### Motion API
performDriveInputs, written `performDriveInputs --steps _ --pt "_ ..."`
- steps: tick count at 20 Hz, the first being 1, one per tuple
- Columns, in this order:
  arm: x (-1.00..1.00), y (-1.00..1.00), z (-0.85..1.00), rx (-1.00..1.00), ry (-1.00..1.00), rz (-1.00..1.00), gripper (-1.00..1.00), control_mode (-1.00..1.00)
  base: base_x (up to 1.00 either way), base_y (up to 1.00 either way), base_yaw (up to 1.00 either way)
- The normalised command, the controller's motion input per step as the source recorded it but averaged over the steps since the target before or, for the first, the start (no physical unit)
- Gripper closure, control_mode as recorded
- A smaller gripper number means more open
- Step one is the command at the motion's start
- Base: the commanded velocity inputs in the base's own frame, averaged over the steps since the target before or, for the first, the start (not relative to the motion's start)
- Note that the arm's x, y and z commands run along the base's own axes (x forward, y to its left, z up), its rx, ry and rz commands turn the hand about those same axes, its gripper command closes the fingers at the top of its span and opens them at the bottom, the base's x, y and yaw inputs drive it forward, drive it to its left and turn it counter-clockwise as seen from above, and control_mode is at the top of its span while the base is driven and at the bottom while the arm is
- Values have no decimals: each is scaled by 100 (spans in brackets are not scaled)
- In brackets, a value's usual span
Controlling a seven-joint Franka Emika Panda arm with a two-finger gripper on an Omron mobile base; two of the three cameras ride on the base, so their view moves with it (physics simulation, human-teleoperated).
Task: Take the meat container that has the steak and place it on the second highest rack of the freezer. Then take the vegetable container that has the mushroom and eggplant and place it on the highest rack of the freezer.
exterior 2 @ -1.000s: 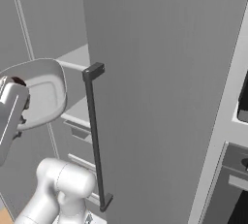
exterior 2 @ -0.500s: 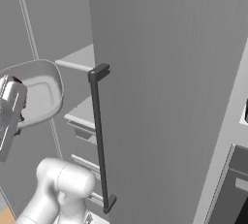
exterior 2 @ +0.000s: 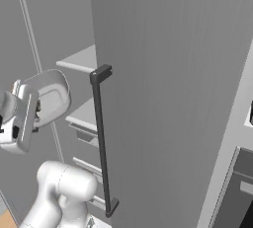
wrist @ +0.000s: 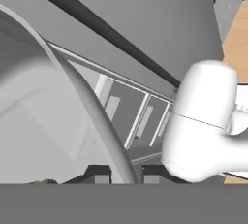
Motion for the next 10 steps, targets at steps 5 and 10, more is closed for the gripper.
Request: performDriveInputs --steps 5,10 --pt "55 -2 -20 -4 5 0 100 -100 0 0 0" --pt "26 -12 -30 -7 2 0 100 -100 0 0 0"
